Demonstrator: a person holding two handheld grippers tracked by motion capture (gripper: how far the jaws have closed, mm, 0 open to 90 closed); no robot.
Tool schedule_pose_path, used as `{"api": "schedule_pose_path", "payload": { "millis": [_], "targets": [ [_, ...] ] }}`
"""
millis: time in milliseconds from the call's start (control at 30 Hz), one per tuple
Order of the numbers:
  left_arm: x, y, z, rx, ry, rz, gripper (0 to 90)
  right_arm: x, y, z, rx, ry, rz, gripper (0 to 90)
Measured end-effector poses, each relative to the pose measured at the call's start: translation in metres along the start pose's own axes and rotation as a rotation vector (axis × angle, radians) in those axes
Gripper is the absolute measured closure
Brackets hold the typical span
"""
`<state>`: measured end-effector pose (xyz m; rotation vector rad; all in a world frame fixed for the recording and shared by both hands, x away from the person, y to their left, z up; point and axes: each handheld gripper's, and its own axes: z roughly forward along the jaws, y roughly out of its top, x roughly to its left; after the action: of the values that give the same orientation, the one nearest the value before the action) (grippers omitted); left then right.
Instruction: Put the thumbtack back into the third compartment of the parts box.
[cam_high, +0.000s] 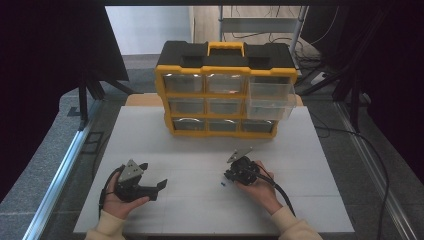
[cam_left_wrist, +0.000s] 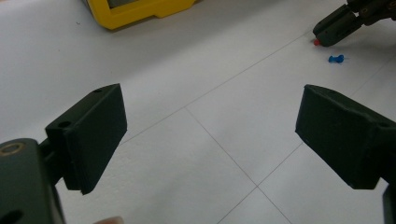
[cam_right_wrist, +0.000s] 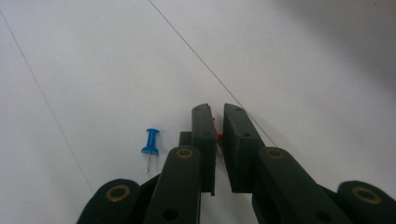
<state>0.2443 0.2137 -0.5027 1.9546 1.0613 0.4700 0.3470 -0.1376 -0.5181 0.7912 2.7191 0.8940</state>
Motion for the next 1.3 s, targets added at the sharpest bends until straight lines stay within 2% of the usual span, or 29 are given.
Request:
{"api": "schedule_pose_path", "payload": {
  "millis": [100, 200, 400, 700, 767, 1133, 1300],
  "targets": [
    [0.000, 0.000, 0.000, 0.002, 0.000, 0.001, 9.2, -0.006, -0.002, -0.004, -0.033, 0.041, 0.062, 83.0],
    [0.001, -0.001, 0.001, 0.006, 0.001, 0.001, 9.2, -0.009, -0.001, -0.013, -0.087, 0.062, 0.097, 83.1],
    [0.001, 0.000, 0.000, 0.001, 0.004, -0.002, 9.2, -0.009, 0.003, -0.034, -0.182, 0.068, 0.110, 83.1],
    [0.001, 0.000, 0.000, 0.005, 0.004, 0.000, 9.1, -0.005, 0.011, -0.064, -0.282, 0.083, 0.116, 83.0],
    [0.002, -0.001, 0.000, 0.004, 0.004, -0.003, 9.2, -0.005, 0.013, -0.070, -0.294, 0.076, 0.122, 83.0],
    [0.002, -0.001, 0.000, 0.006, 0.006, 0.000, 9.2, 0.000, 0.021, -0.094, -0.376, 0.057, 0.093, 82.9],
    [0.002, 0.000, 0.000, 0.006, 0.007, 0.002, 9.2, -0.001, 0.024, -0.103, -0.410, 0.086, 0.112, 82.9]
  ]
}}
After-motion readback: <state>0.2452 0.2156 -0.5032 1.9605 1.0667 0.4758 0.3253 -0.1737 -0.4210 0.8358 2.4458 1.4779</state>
